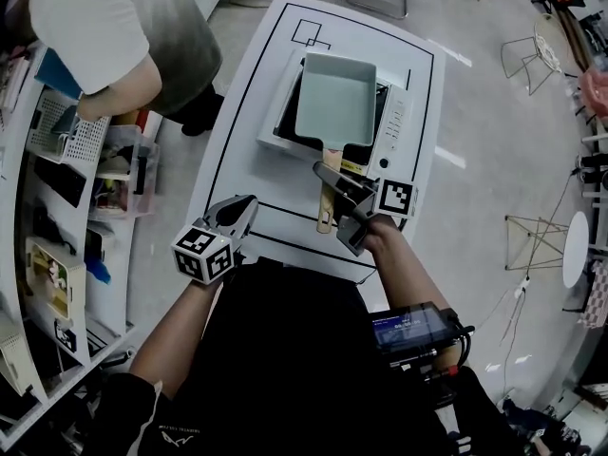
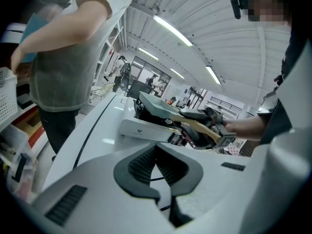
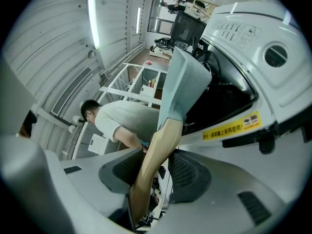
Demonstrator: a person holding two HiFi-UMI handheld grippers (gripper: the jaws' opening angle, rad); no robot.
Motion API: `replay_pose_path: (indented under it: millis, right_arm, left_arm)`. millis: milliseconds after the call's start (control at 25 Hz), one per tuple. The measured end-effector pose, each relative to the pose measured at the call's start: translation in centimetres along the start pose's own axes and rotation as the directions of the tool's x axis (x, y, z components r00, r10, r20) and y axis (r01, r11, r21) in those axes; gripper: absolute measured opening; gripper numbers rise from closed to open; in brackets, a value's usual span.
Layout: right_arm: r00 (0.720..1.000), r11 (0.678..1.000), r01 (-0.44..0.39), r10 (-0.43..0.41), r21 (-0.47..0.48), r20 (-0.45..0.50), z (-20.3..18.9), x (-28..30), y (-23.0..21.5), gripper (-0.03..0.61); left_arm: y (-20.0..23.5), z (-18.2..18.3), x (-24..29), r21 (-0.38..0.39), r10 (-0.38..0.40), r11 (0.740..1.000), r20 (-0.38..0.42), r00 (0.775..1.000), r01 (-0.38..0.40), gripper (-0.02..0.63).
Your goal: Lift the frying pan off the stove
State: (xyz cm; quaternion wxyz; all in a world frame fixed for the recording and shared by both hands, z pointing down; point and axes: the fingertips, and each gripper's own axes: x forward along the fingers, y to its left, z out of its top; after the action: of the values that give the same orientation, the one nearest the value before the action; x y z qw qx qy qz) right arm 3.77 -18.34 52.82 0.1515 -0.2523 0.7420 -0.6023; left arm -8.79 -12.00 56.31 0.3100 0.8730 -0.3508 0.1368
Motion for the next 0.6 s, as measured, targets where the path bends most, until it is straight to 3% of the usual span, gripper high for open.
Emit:
replay_pose_path:
  millis: [240,440,600]
  right_arm:
    - [1.000,1.000,0.014,-0.014,-0.004,0.017,0.4,-0.1,0.0,0.170]
    - [0.997,0.997,0.059,-0.061,0.047,0.041,0.5,-0.5,-1.3,0.166]
    - [0.998,0.999,0.049,-0.049,0.002,0.030,0.5,-0.2,-0.8,0.161]
  left_arm:
    - [-0.2,0.3,0.2,0.006,-0.012,1.000,-0.005,1.000,0.012,0.009]
    - [0.1,0.2,0.5,0.006,-0.016,1.000,-0.006,1.000,0.016,0.009]
    - [-0.1,0.4,0.6,0.014,-0.027,1.000,-0.008,1.000,0.028,0.009]
